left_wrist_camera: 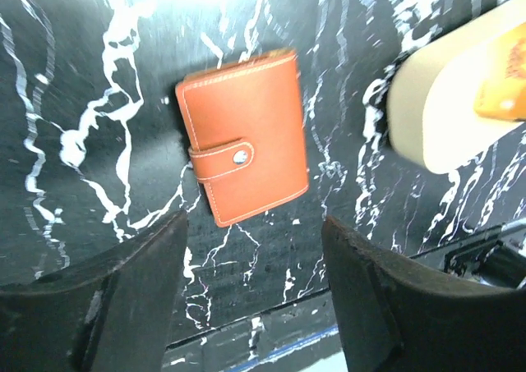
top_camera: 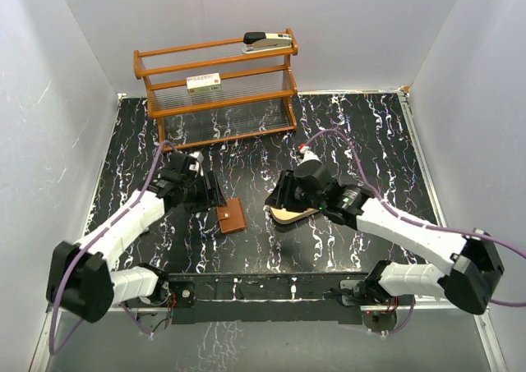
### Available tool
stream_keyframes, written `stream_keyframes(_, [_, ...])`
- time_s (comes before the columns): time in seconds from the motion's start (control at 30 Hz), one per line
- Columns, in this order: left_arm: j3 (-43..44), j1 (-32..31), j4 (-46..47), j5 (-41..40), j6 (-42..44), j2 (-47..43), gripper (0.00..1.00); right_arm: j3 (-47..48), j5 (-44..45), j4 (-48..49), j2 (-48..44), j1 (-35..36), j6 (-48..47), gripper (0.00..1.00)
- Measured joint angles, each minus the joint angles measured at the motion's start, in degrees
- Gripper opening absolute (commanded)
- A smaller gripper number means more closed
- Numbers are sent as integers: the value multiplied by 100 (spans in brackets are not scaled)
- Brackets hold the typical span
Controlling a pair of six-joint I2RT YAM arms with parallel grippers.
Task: Put the credit cards into the card holder
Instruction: Move the card holder to the center of the board, then open the card holder at the center of the board.
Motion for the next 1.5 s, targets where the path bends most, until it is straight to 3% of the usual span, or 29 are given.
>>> stream_keyframes(0.23, [710, 0, -407, -1115, 415, -1379, 77, 304, -142, 382, 1165, 343, 55, 37])
stream_keyframes(0.53, [686, 0, -579, -2109, 874, -2721, 84, 1156, -188, 669, 2643, 669, 107, 37])
stream_keyframes(1.0, [310, 0, -807, -2437, 1161, -3130, 84, 1635, -11, 610, 3783, 743, -420, 39])
stream_keyframes(1.23, [212, 0, -752, -2214, 857, -2929, 76, 1718, -76, 669, 4157, 743, -562, 39])
stream_keyframes(1.3, [151, 0, -717, -2065, 638, -2723, 73, 1727, -81, 704, 4203, 743, -586, 34])
stream_keyframes(1.43, [-70, 0, -634, -1676, 297, -2238, 69, 1707, -103, 866, 4253, 743, -612, 8])
stream_keyframes(1.5, [-162, 0, -586, -1458, 179, -2013, 67, 1663, -114, 946, 4256, 739, -623, 0])
